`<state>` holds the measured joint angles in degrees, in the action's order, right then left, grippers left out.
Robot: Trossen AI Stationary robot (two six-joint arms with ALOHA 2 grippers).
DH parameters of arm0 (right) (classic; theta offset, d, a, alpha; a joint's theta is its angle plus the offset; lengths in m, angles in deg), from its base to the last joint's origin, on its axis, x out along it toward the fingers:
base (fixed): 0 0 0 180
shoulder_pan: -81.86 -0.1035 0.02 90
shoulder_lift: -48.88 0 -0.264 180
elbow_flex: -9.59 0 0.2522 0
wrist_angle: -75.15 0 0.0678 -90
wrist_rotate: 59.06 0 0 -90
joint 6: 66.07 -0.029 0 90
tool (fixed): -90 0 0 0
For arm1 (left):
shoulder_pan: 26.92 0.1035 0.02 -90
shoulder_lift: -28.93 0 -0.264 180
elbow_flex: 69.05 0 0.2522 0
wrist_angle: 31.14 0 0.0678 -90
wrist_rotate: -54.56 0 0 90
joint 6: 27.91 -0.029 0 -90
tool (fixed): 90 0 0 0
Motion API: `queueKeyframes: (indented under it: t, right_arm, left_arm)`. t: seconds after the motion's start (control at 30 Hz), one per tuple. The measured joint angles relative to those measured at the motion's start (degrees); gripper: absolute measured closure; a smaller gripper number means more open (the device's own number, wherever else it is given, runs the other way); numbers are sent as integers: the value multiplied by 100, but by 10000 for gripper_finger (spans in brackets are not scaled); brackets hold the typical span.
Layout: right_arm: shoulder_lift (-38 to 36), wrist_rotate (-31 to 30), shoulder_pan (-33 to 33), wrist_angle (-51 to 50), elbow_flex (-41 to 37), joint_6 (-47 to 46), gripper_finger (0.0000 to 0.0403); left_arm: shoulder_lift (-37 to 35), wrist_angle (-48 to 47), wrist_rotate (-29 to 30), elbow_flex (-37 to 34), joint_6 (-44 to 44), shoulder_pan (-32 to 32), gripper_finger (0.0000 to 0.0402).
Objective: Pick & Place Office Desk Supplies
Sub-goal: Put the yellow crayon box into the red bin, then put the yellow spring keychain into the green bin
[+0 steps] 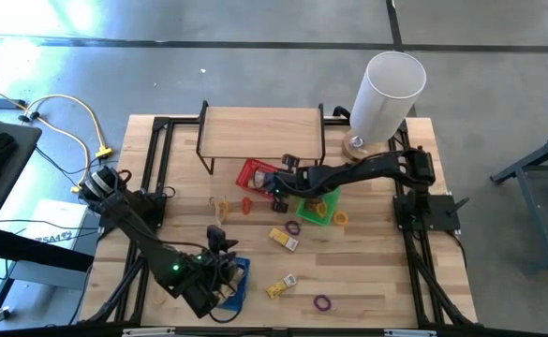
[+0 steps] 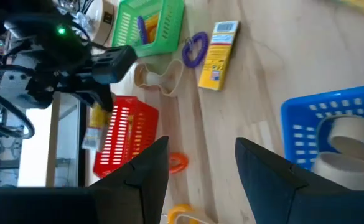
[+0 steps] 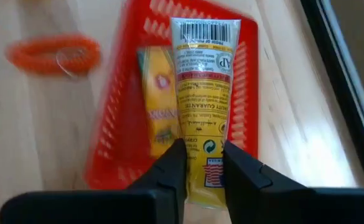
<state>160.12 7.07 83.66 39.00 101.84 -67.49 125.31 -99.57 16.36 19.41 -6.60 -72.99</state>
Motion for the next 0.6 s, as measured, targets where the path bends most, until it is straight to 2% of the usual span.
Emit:
queueKeyframes:
  t: [0.23,0.6]
  right_arm:
    - [-4,735,157,204,9,-166,296]
    - [-32,441,112,442,9,8,200]
  left_arm:
    - [0,45,11,0,182,-72,228]
    - [0,42,-73,0,274,-70,228]
